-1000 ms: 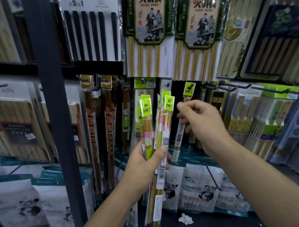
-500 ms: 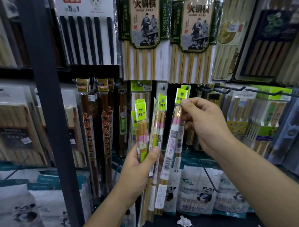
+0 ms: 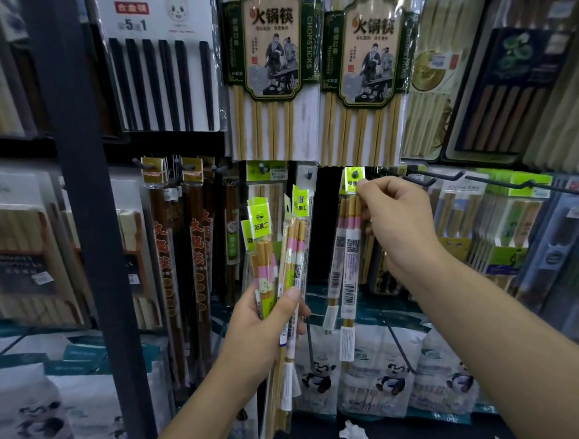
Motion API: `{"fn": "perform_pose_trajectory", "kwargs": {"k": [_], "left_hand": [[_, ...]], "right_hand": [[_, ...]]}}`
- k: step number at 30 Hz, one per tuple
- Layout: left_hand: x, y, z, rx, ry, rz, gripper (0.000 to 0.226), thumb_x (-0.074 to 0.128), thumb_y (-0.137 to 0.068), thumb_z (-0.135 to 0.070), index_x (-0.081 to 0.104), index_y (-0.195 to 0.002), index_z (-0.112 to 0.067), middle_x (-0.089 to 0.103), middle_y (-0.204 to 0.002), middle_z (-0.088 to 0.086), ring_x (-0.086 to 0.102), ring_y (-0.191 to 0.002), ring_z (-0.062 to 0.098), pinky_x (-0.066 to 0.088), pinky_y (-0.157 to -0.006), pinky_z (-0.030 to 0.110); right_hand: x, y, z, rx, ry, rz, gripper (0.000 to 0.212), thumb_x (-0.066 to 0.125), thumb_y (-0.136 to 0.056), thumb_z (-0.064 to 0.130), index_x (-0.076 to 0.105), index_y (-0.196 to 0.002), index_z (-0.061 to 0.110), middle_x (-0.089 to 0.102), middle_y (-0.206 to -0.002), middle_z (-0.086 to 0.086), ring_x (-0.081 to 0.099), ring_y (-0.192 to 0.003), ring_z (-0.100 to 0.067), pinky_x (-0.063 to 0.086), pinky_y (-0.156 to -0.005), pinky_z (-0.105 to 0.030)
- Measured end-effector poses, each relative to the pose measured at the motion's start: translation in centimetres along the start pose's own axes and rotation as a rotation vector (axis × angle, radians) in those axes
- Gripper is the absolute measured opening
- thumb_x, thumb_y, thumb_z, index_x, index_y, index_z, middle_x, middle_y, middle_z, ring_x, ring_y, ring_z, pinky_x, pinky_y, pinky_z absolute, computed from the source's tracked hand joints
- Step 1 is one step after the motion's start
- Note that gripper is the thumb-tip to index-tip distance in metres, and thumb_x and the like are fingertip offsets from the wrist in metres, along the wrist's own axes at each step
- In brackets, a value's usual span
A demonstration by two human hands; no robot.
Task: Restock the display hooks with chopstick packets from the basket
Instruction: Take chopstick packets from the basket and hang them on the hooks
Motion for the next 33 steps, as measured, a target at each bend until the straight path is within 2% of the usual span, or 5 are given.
{"fn": "perform_pose_trajectory", "kwargs": {"k": [6,14,23,30,33], "left_hand": [[-0.1,-0.1,0.1,0.007,-0.017,0.007,0.014,0.065,-0.089,-0.049,0.066,-0.096,-0.036,0.075,-0.088,0.008,0.069,-0.069,0.022,0.055,-0.060,0.029],[-0.1,0.0,-0.1,0.031,-0.021,0.010,0.017,0.065,-0.092,-0.047,0.065,-0.107,-0.040,0.077,-0.099,0.006,0.069,-0.069,0.023,0.056,-0.063,0.029],[0.9,0.5,-0.6,0.032,0.011,0.041,0.021,0.064,-0.090,-0.044,0.067,-0.110,-0.038,0.079,-0.100,0.008,0.073,-0.067,0.022,0.058,-0.061,0.029],[0.1,0.3,-0.2,-0.010,-0.022,-0.076,0.019,0.063,-0.084,-0.051,0.076,-0.097,-0.045,0.078,-0.107,-0.011,0.073,-0.101,0.007,0.055,-0.082,0.022],[0.1,0.1,-0.2,-0.004,-0.021,-0.082,0.029,0.059,-0.089,-0.045,0.075,-0.100,-0.024,0.078,-0.099,-0.004,0.072,-0.097,0.010,0.056,-0.080,0.022]], "right_hand": [[0.2,-0.3,-1.1,-0.002,0.014,-0.011,0.028,0.064,-0.100,0.023,0.067,-0.073,0.014,0.059,-0.058,0.009,0.056,-0.053,-0.003,0.047,-0.058,-0.021],[-0.1,0.4,-2.0,-0.023,0.085,-0.080,0.019,0.069,-0.096,0.030,0.064,-0.082,0.017,0.057,-0.069,0.005,0.052,-0.063,-0.007,0.044,-0.067,-0.027],[2.4,3.4,-1.6,-0.011,0.091,0.231,0.018,0.069,-0.096,0.029,0.076,-0.083,0.019,0.074,-0.079,0.001,0.067,-0.067,-0.008,0.050,-0.062,-0.025],[1.4,2.4,-0.9,-0.001,-0.066,0.123,0.028,0.064,-0.098,0.017,0.072,-0.071,0.021,0.065,-0.062,0.010,0.059,-0.057,-0.003,0.045,-0.051,-0.014],[0.8,1.7,-0.4,-0.003,-0.102,0.073,0.031,0.063,-0.099,0.019,0.071,-0.069,0.022,0.061,-0.060,0.007,0.056,-0.057,-0.006,0.044,-0.051,-0.016]]}}
Point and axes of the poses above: each hand's wrist, its own y-axis away from the middle knuckle, its own x-axis out of the palm, z = x × y, the point moved 3 cm from there along -y, towards the middle knuckle
